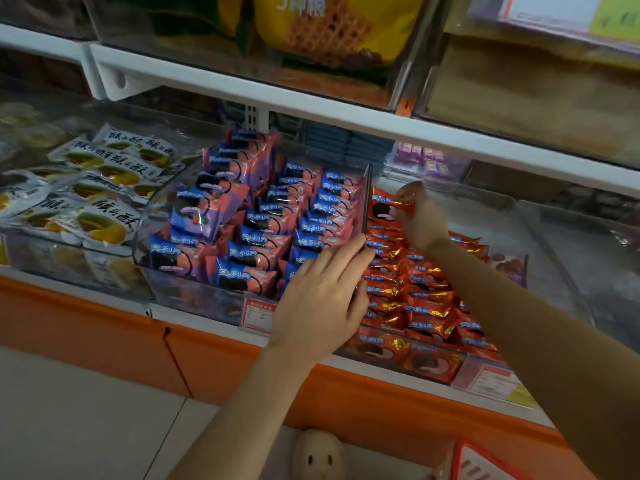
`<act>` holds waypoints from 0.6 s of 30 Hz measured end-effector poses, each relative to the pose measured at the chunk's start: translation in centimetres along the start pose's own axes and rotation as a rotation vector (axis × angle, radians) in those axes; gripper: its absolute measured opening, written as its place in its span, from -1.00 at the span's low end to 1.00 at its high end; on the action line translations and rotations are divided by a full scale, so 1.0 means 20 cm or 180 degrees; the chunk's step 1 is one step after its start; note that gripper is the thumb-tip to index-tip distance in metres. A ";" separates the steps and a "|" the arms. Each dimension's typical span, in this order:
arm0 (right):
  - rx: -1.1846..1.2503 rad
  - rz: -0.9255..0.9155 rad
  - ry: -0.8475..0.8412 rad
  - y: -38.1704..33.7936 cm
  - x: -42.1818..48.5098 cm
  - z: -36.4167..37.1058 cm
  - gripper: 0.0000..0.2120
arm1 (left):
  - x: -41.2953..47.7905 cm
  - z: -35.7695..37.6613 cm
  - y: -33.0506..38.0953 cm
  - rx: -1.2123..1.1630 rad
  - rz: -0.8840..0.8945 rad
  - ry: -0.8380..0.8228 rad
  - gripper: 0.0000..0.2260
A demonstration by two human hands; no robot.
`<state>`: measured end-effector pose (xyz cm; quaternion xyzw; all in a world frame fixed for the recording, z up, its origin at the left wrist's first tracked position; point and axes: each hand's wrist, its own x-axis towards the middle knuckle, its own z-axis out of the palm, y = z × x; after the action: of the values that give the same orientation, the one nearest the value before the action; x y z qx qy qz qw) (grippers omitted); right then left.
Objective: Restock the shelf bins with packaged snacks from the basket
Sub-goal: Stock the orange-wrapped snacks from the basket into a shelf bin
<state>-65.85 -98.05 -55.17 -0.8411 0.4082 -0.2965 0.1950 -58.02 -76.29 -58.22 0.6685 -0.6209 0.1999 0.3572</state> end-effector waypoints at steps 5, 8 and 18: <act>-0.0352 -0.0191 -0.0316 0.01 0.06 0.00 -0.82 | 0.00 0.00 0.00 0.0004 -0.0018 -0.0014 -0.65; -0.0937 -0.0420 -0.0405 -0.01 0.07 -0.02 -0.78 | 0.00 0.00 0.00 0.0009 -0.0030 -0.0006 -0.65; -0.1952 -0.1041 -0.0478 -0.05 -0.02 0.01 -0.66 | 0.00 0.00 0.01 -0.0025 -0.0054 -0.0076 -0.66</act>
<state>-65.40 -97.09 -55.01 -0.9342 0.3227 -0.1249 -0.0871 -58.13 -76.26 -58.09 0.6747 -0.6202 0.1864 0.3541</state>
